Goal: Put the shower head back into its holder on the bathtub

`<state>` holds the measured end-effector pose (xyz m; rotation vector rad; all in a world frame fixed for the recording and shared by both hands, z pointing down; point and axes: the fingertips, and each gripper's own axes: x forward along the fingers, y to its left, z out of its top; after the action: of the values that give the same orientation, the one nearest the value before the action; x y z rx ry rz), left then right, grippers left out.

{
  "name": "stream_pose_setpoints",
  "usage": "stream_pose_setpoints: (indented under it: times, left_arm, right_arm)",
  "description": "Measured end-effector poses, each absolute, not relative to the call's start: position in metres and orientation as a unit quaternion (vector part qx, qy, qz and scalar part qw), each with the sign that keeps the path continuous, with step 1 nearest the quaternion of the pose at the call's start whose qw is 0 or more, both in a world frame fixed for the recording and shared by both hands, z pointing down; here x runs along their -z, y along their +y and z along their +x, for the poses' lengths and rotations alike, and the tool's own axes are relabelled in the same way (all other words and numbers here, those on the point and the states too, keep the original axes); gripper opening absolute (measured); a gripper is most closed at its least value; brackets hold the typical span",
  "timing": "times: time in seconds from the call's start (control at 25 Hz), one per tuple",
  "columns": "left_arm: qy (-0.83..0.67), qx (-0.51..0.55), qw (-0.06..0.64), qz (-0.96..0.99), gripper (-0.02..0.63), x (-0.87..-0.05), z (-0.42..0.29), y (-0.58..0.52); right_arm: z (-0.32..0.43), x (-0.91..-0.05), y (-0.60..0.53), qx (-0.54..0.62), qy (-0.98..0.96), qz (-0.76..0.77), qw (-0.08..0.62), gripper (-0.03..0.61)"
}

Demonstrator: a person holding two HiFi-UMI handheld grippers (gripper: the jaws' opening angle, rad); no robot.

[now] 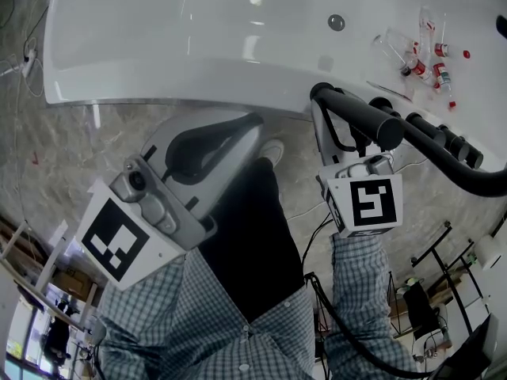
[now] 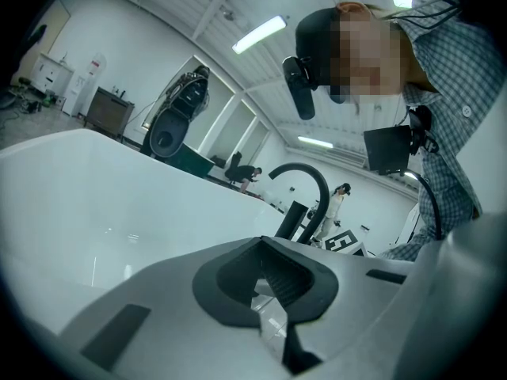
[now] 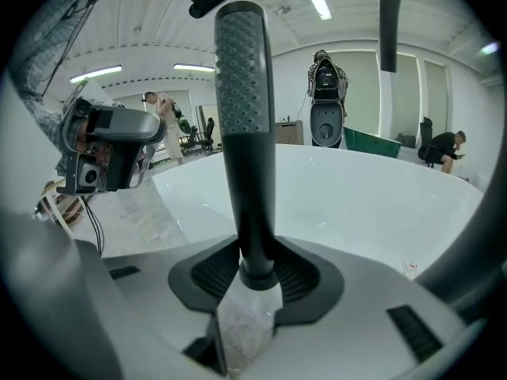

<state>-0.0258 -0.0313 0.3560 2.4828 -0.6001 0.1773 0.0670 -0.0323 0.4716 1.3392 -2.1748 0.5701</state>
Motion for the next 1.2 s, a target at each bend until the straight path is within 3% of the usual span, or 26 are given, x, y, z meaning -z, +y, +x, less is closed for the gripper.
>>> stream_pose_setpoints:
  times: [0.88,1.04,1.2]
  left_arm:
    - [-0.19,-0.07,0.261,0.944,0.008,-0.326,0.01,-0.007]
    - [-0.182,-0.066,0.246,0.95,0.008,-0.297,0.016,-0.007]
    - [-0.178,-0.066,0.23,0.955,0.008,-0.258,0.019,-0.006]
  right_arm:
    - [0.098,-0.429,0.008,-0.207,-0.799,0.521,0.219,0.133]
    - [0.106,-0.394,0.014,-0.208,-0.791,0.539,0.202,0.068]
    - [0.119,-0.354,0.015,-0.255,-0.76,0.582,0.132,0.04]
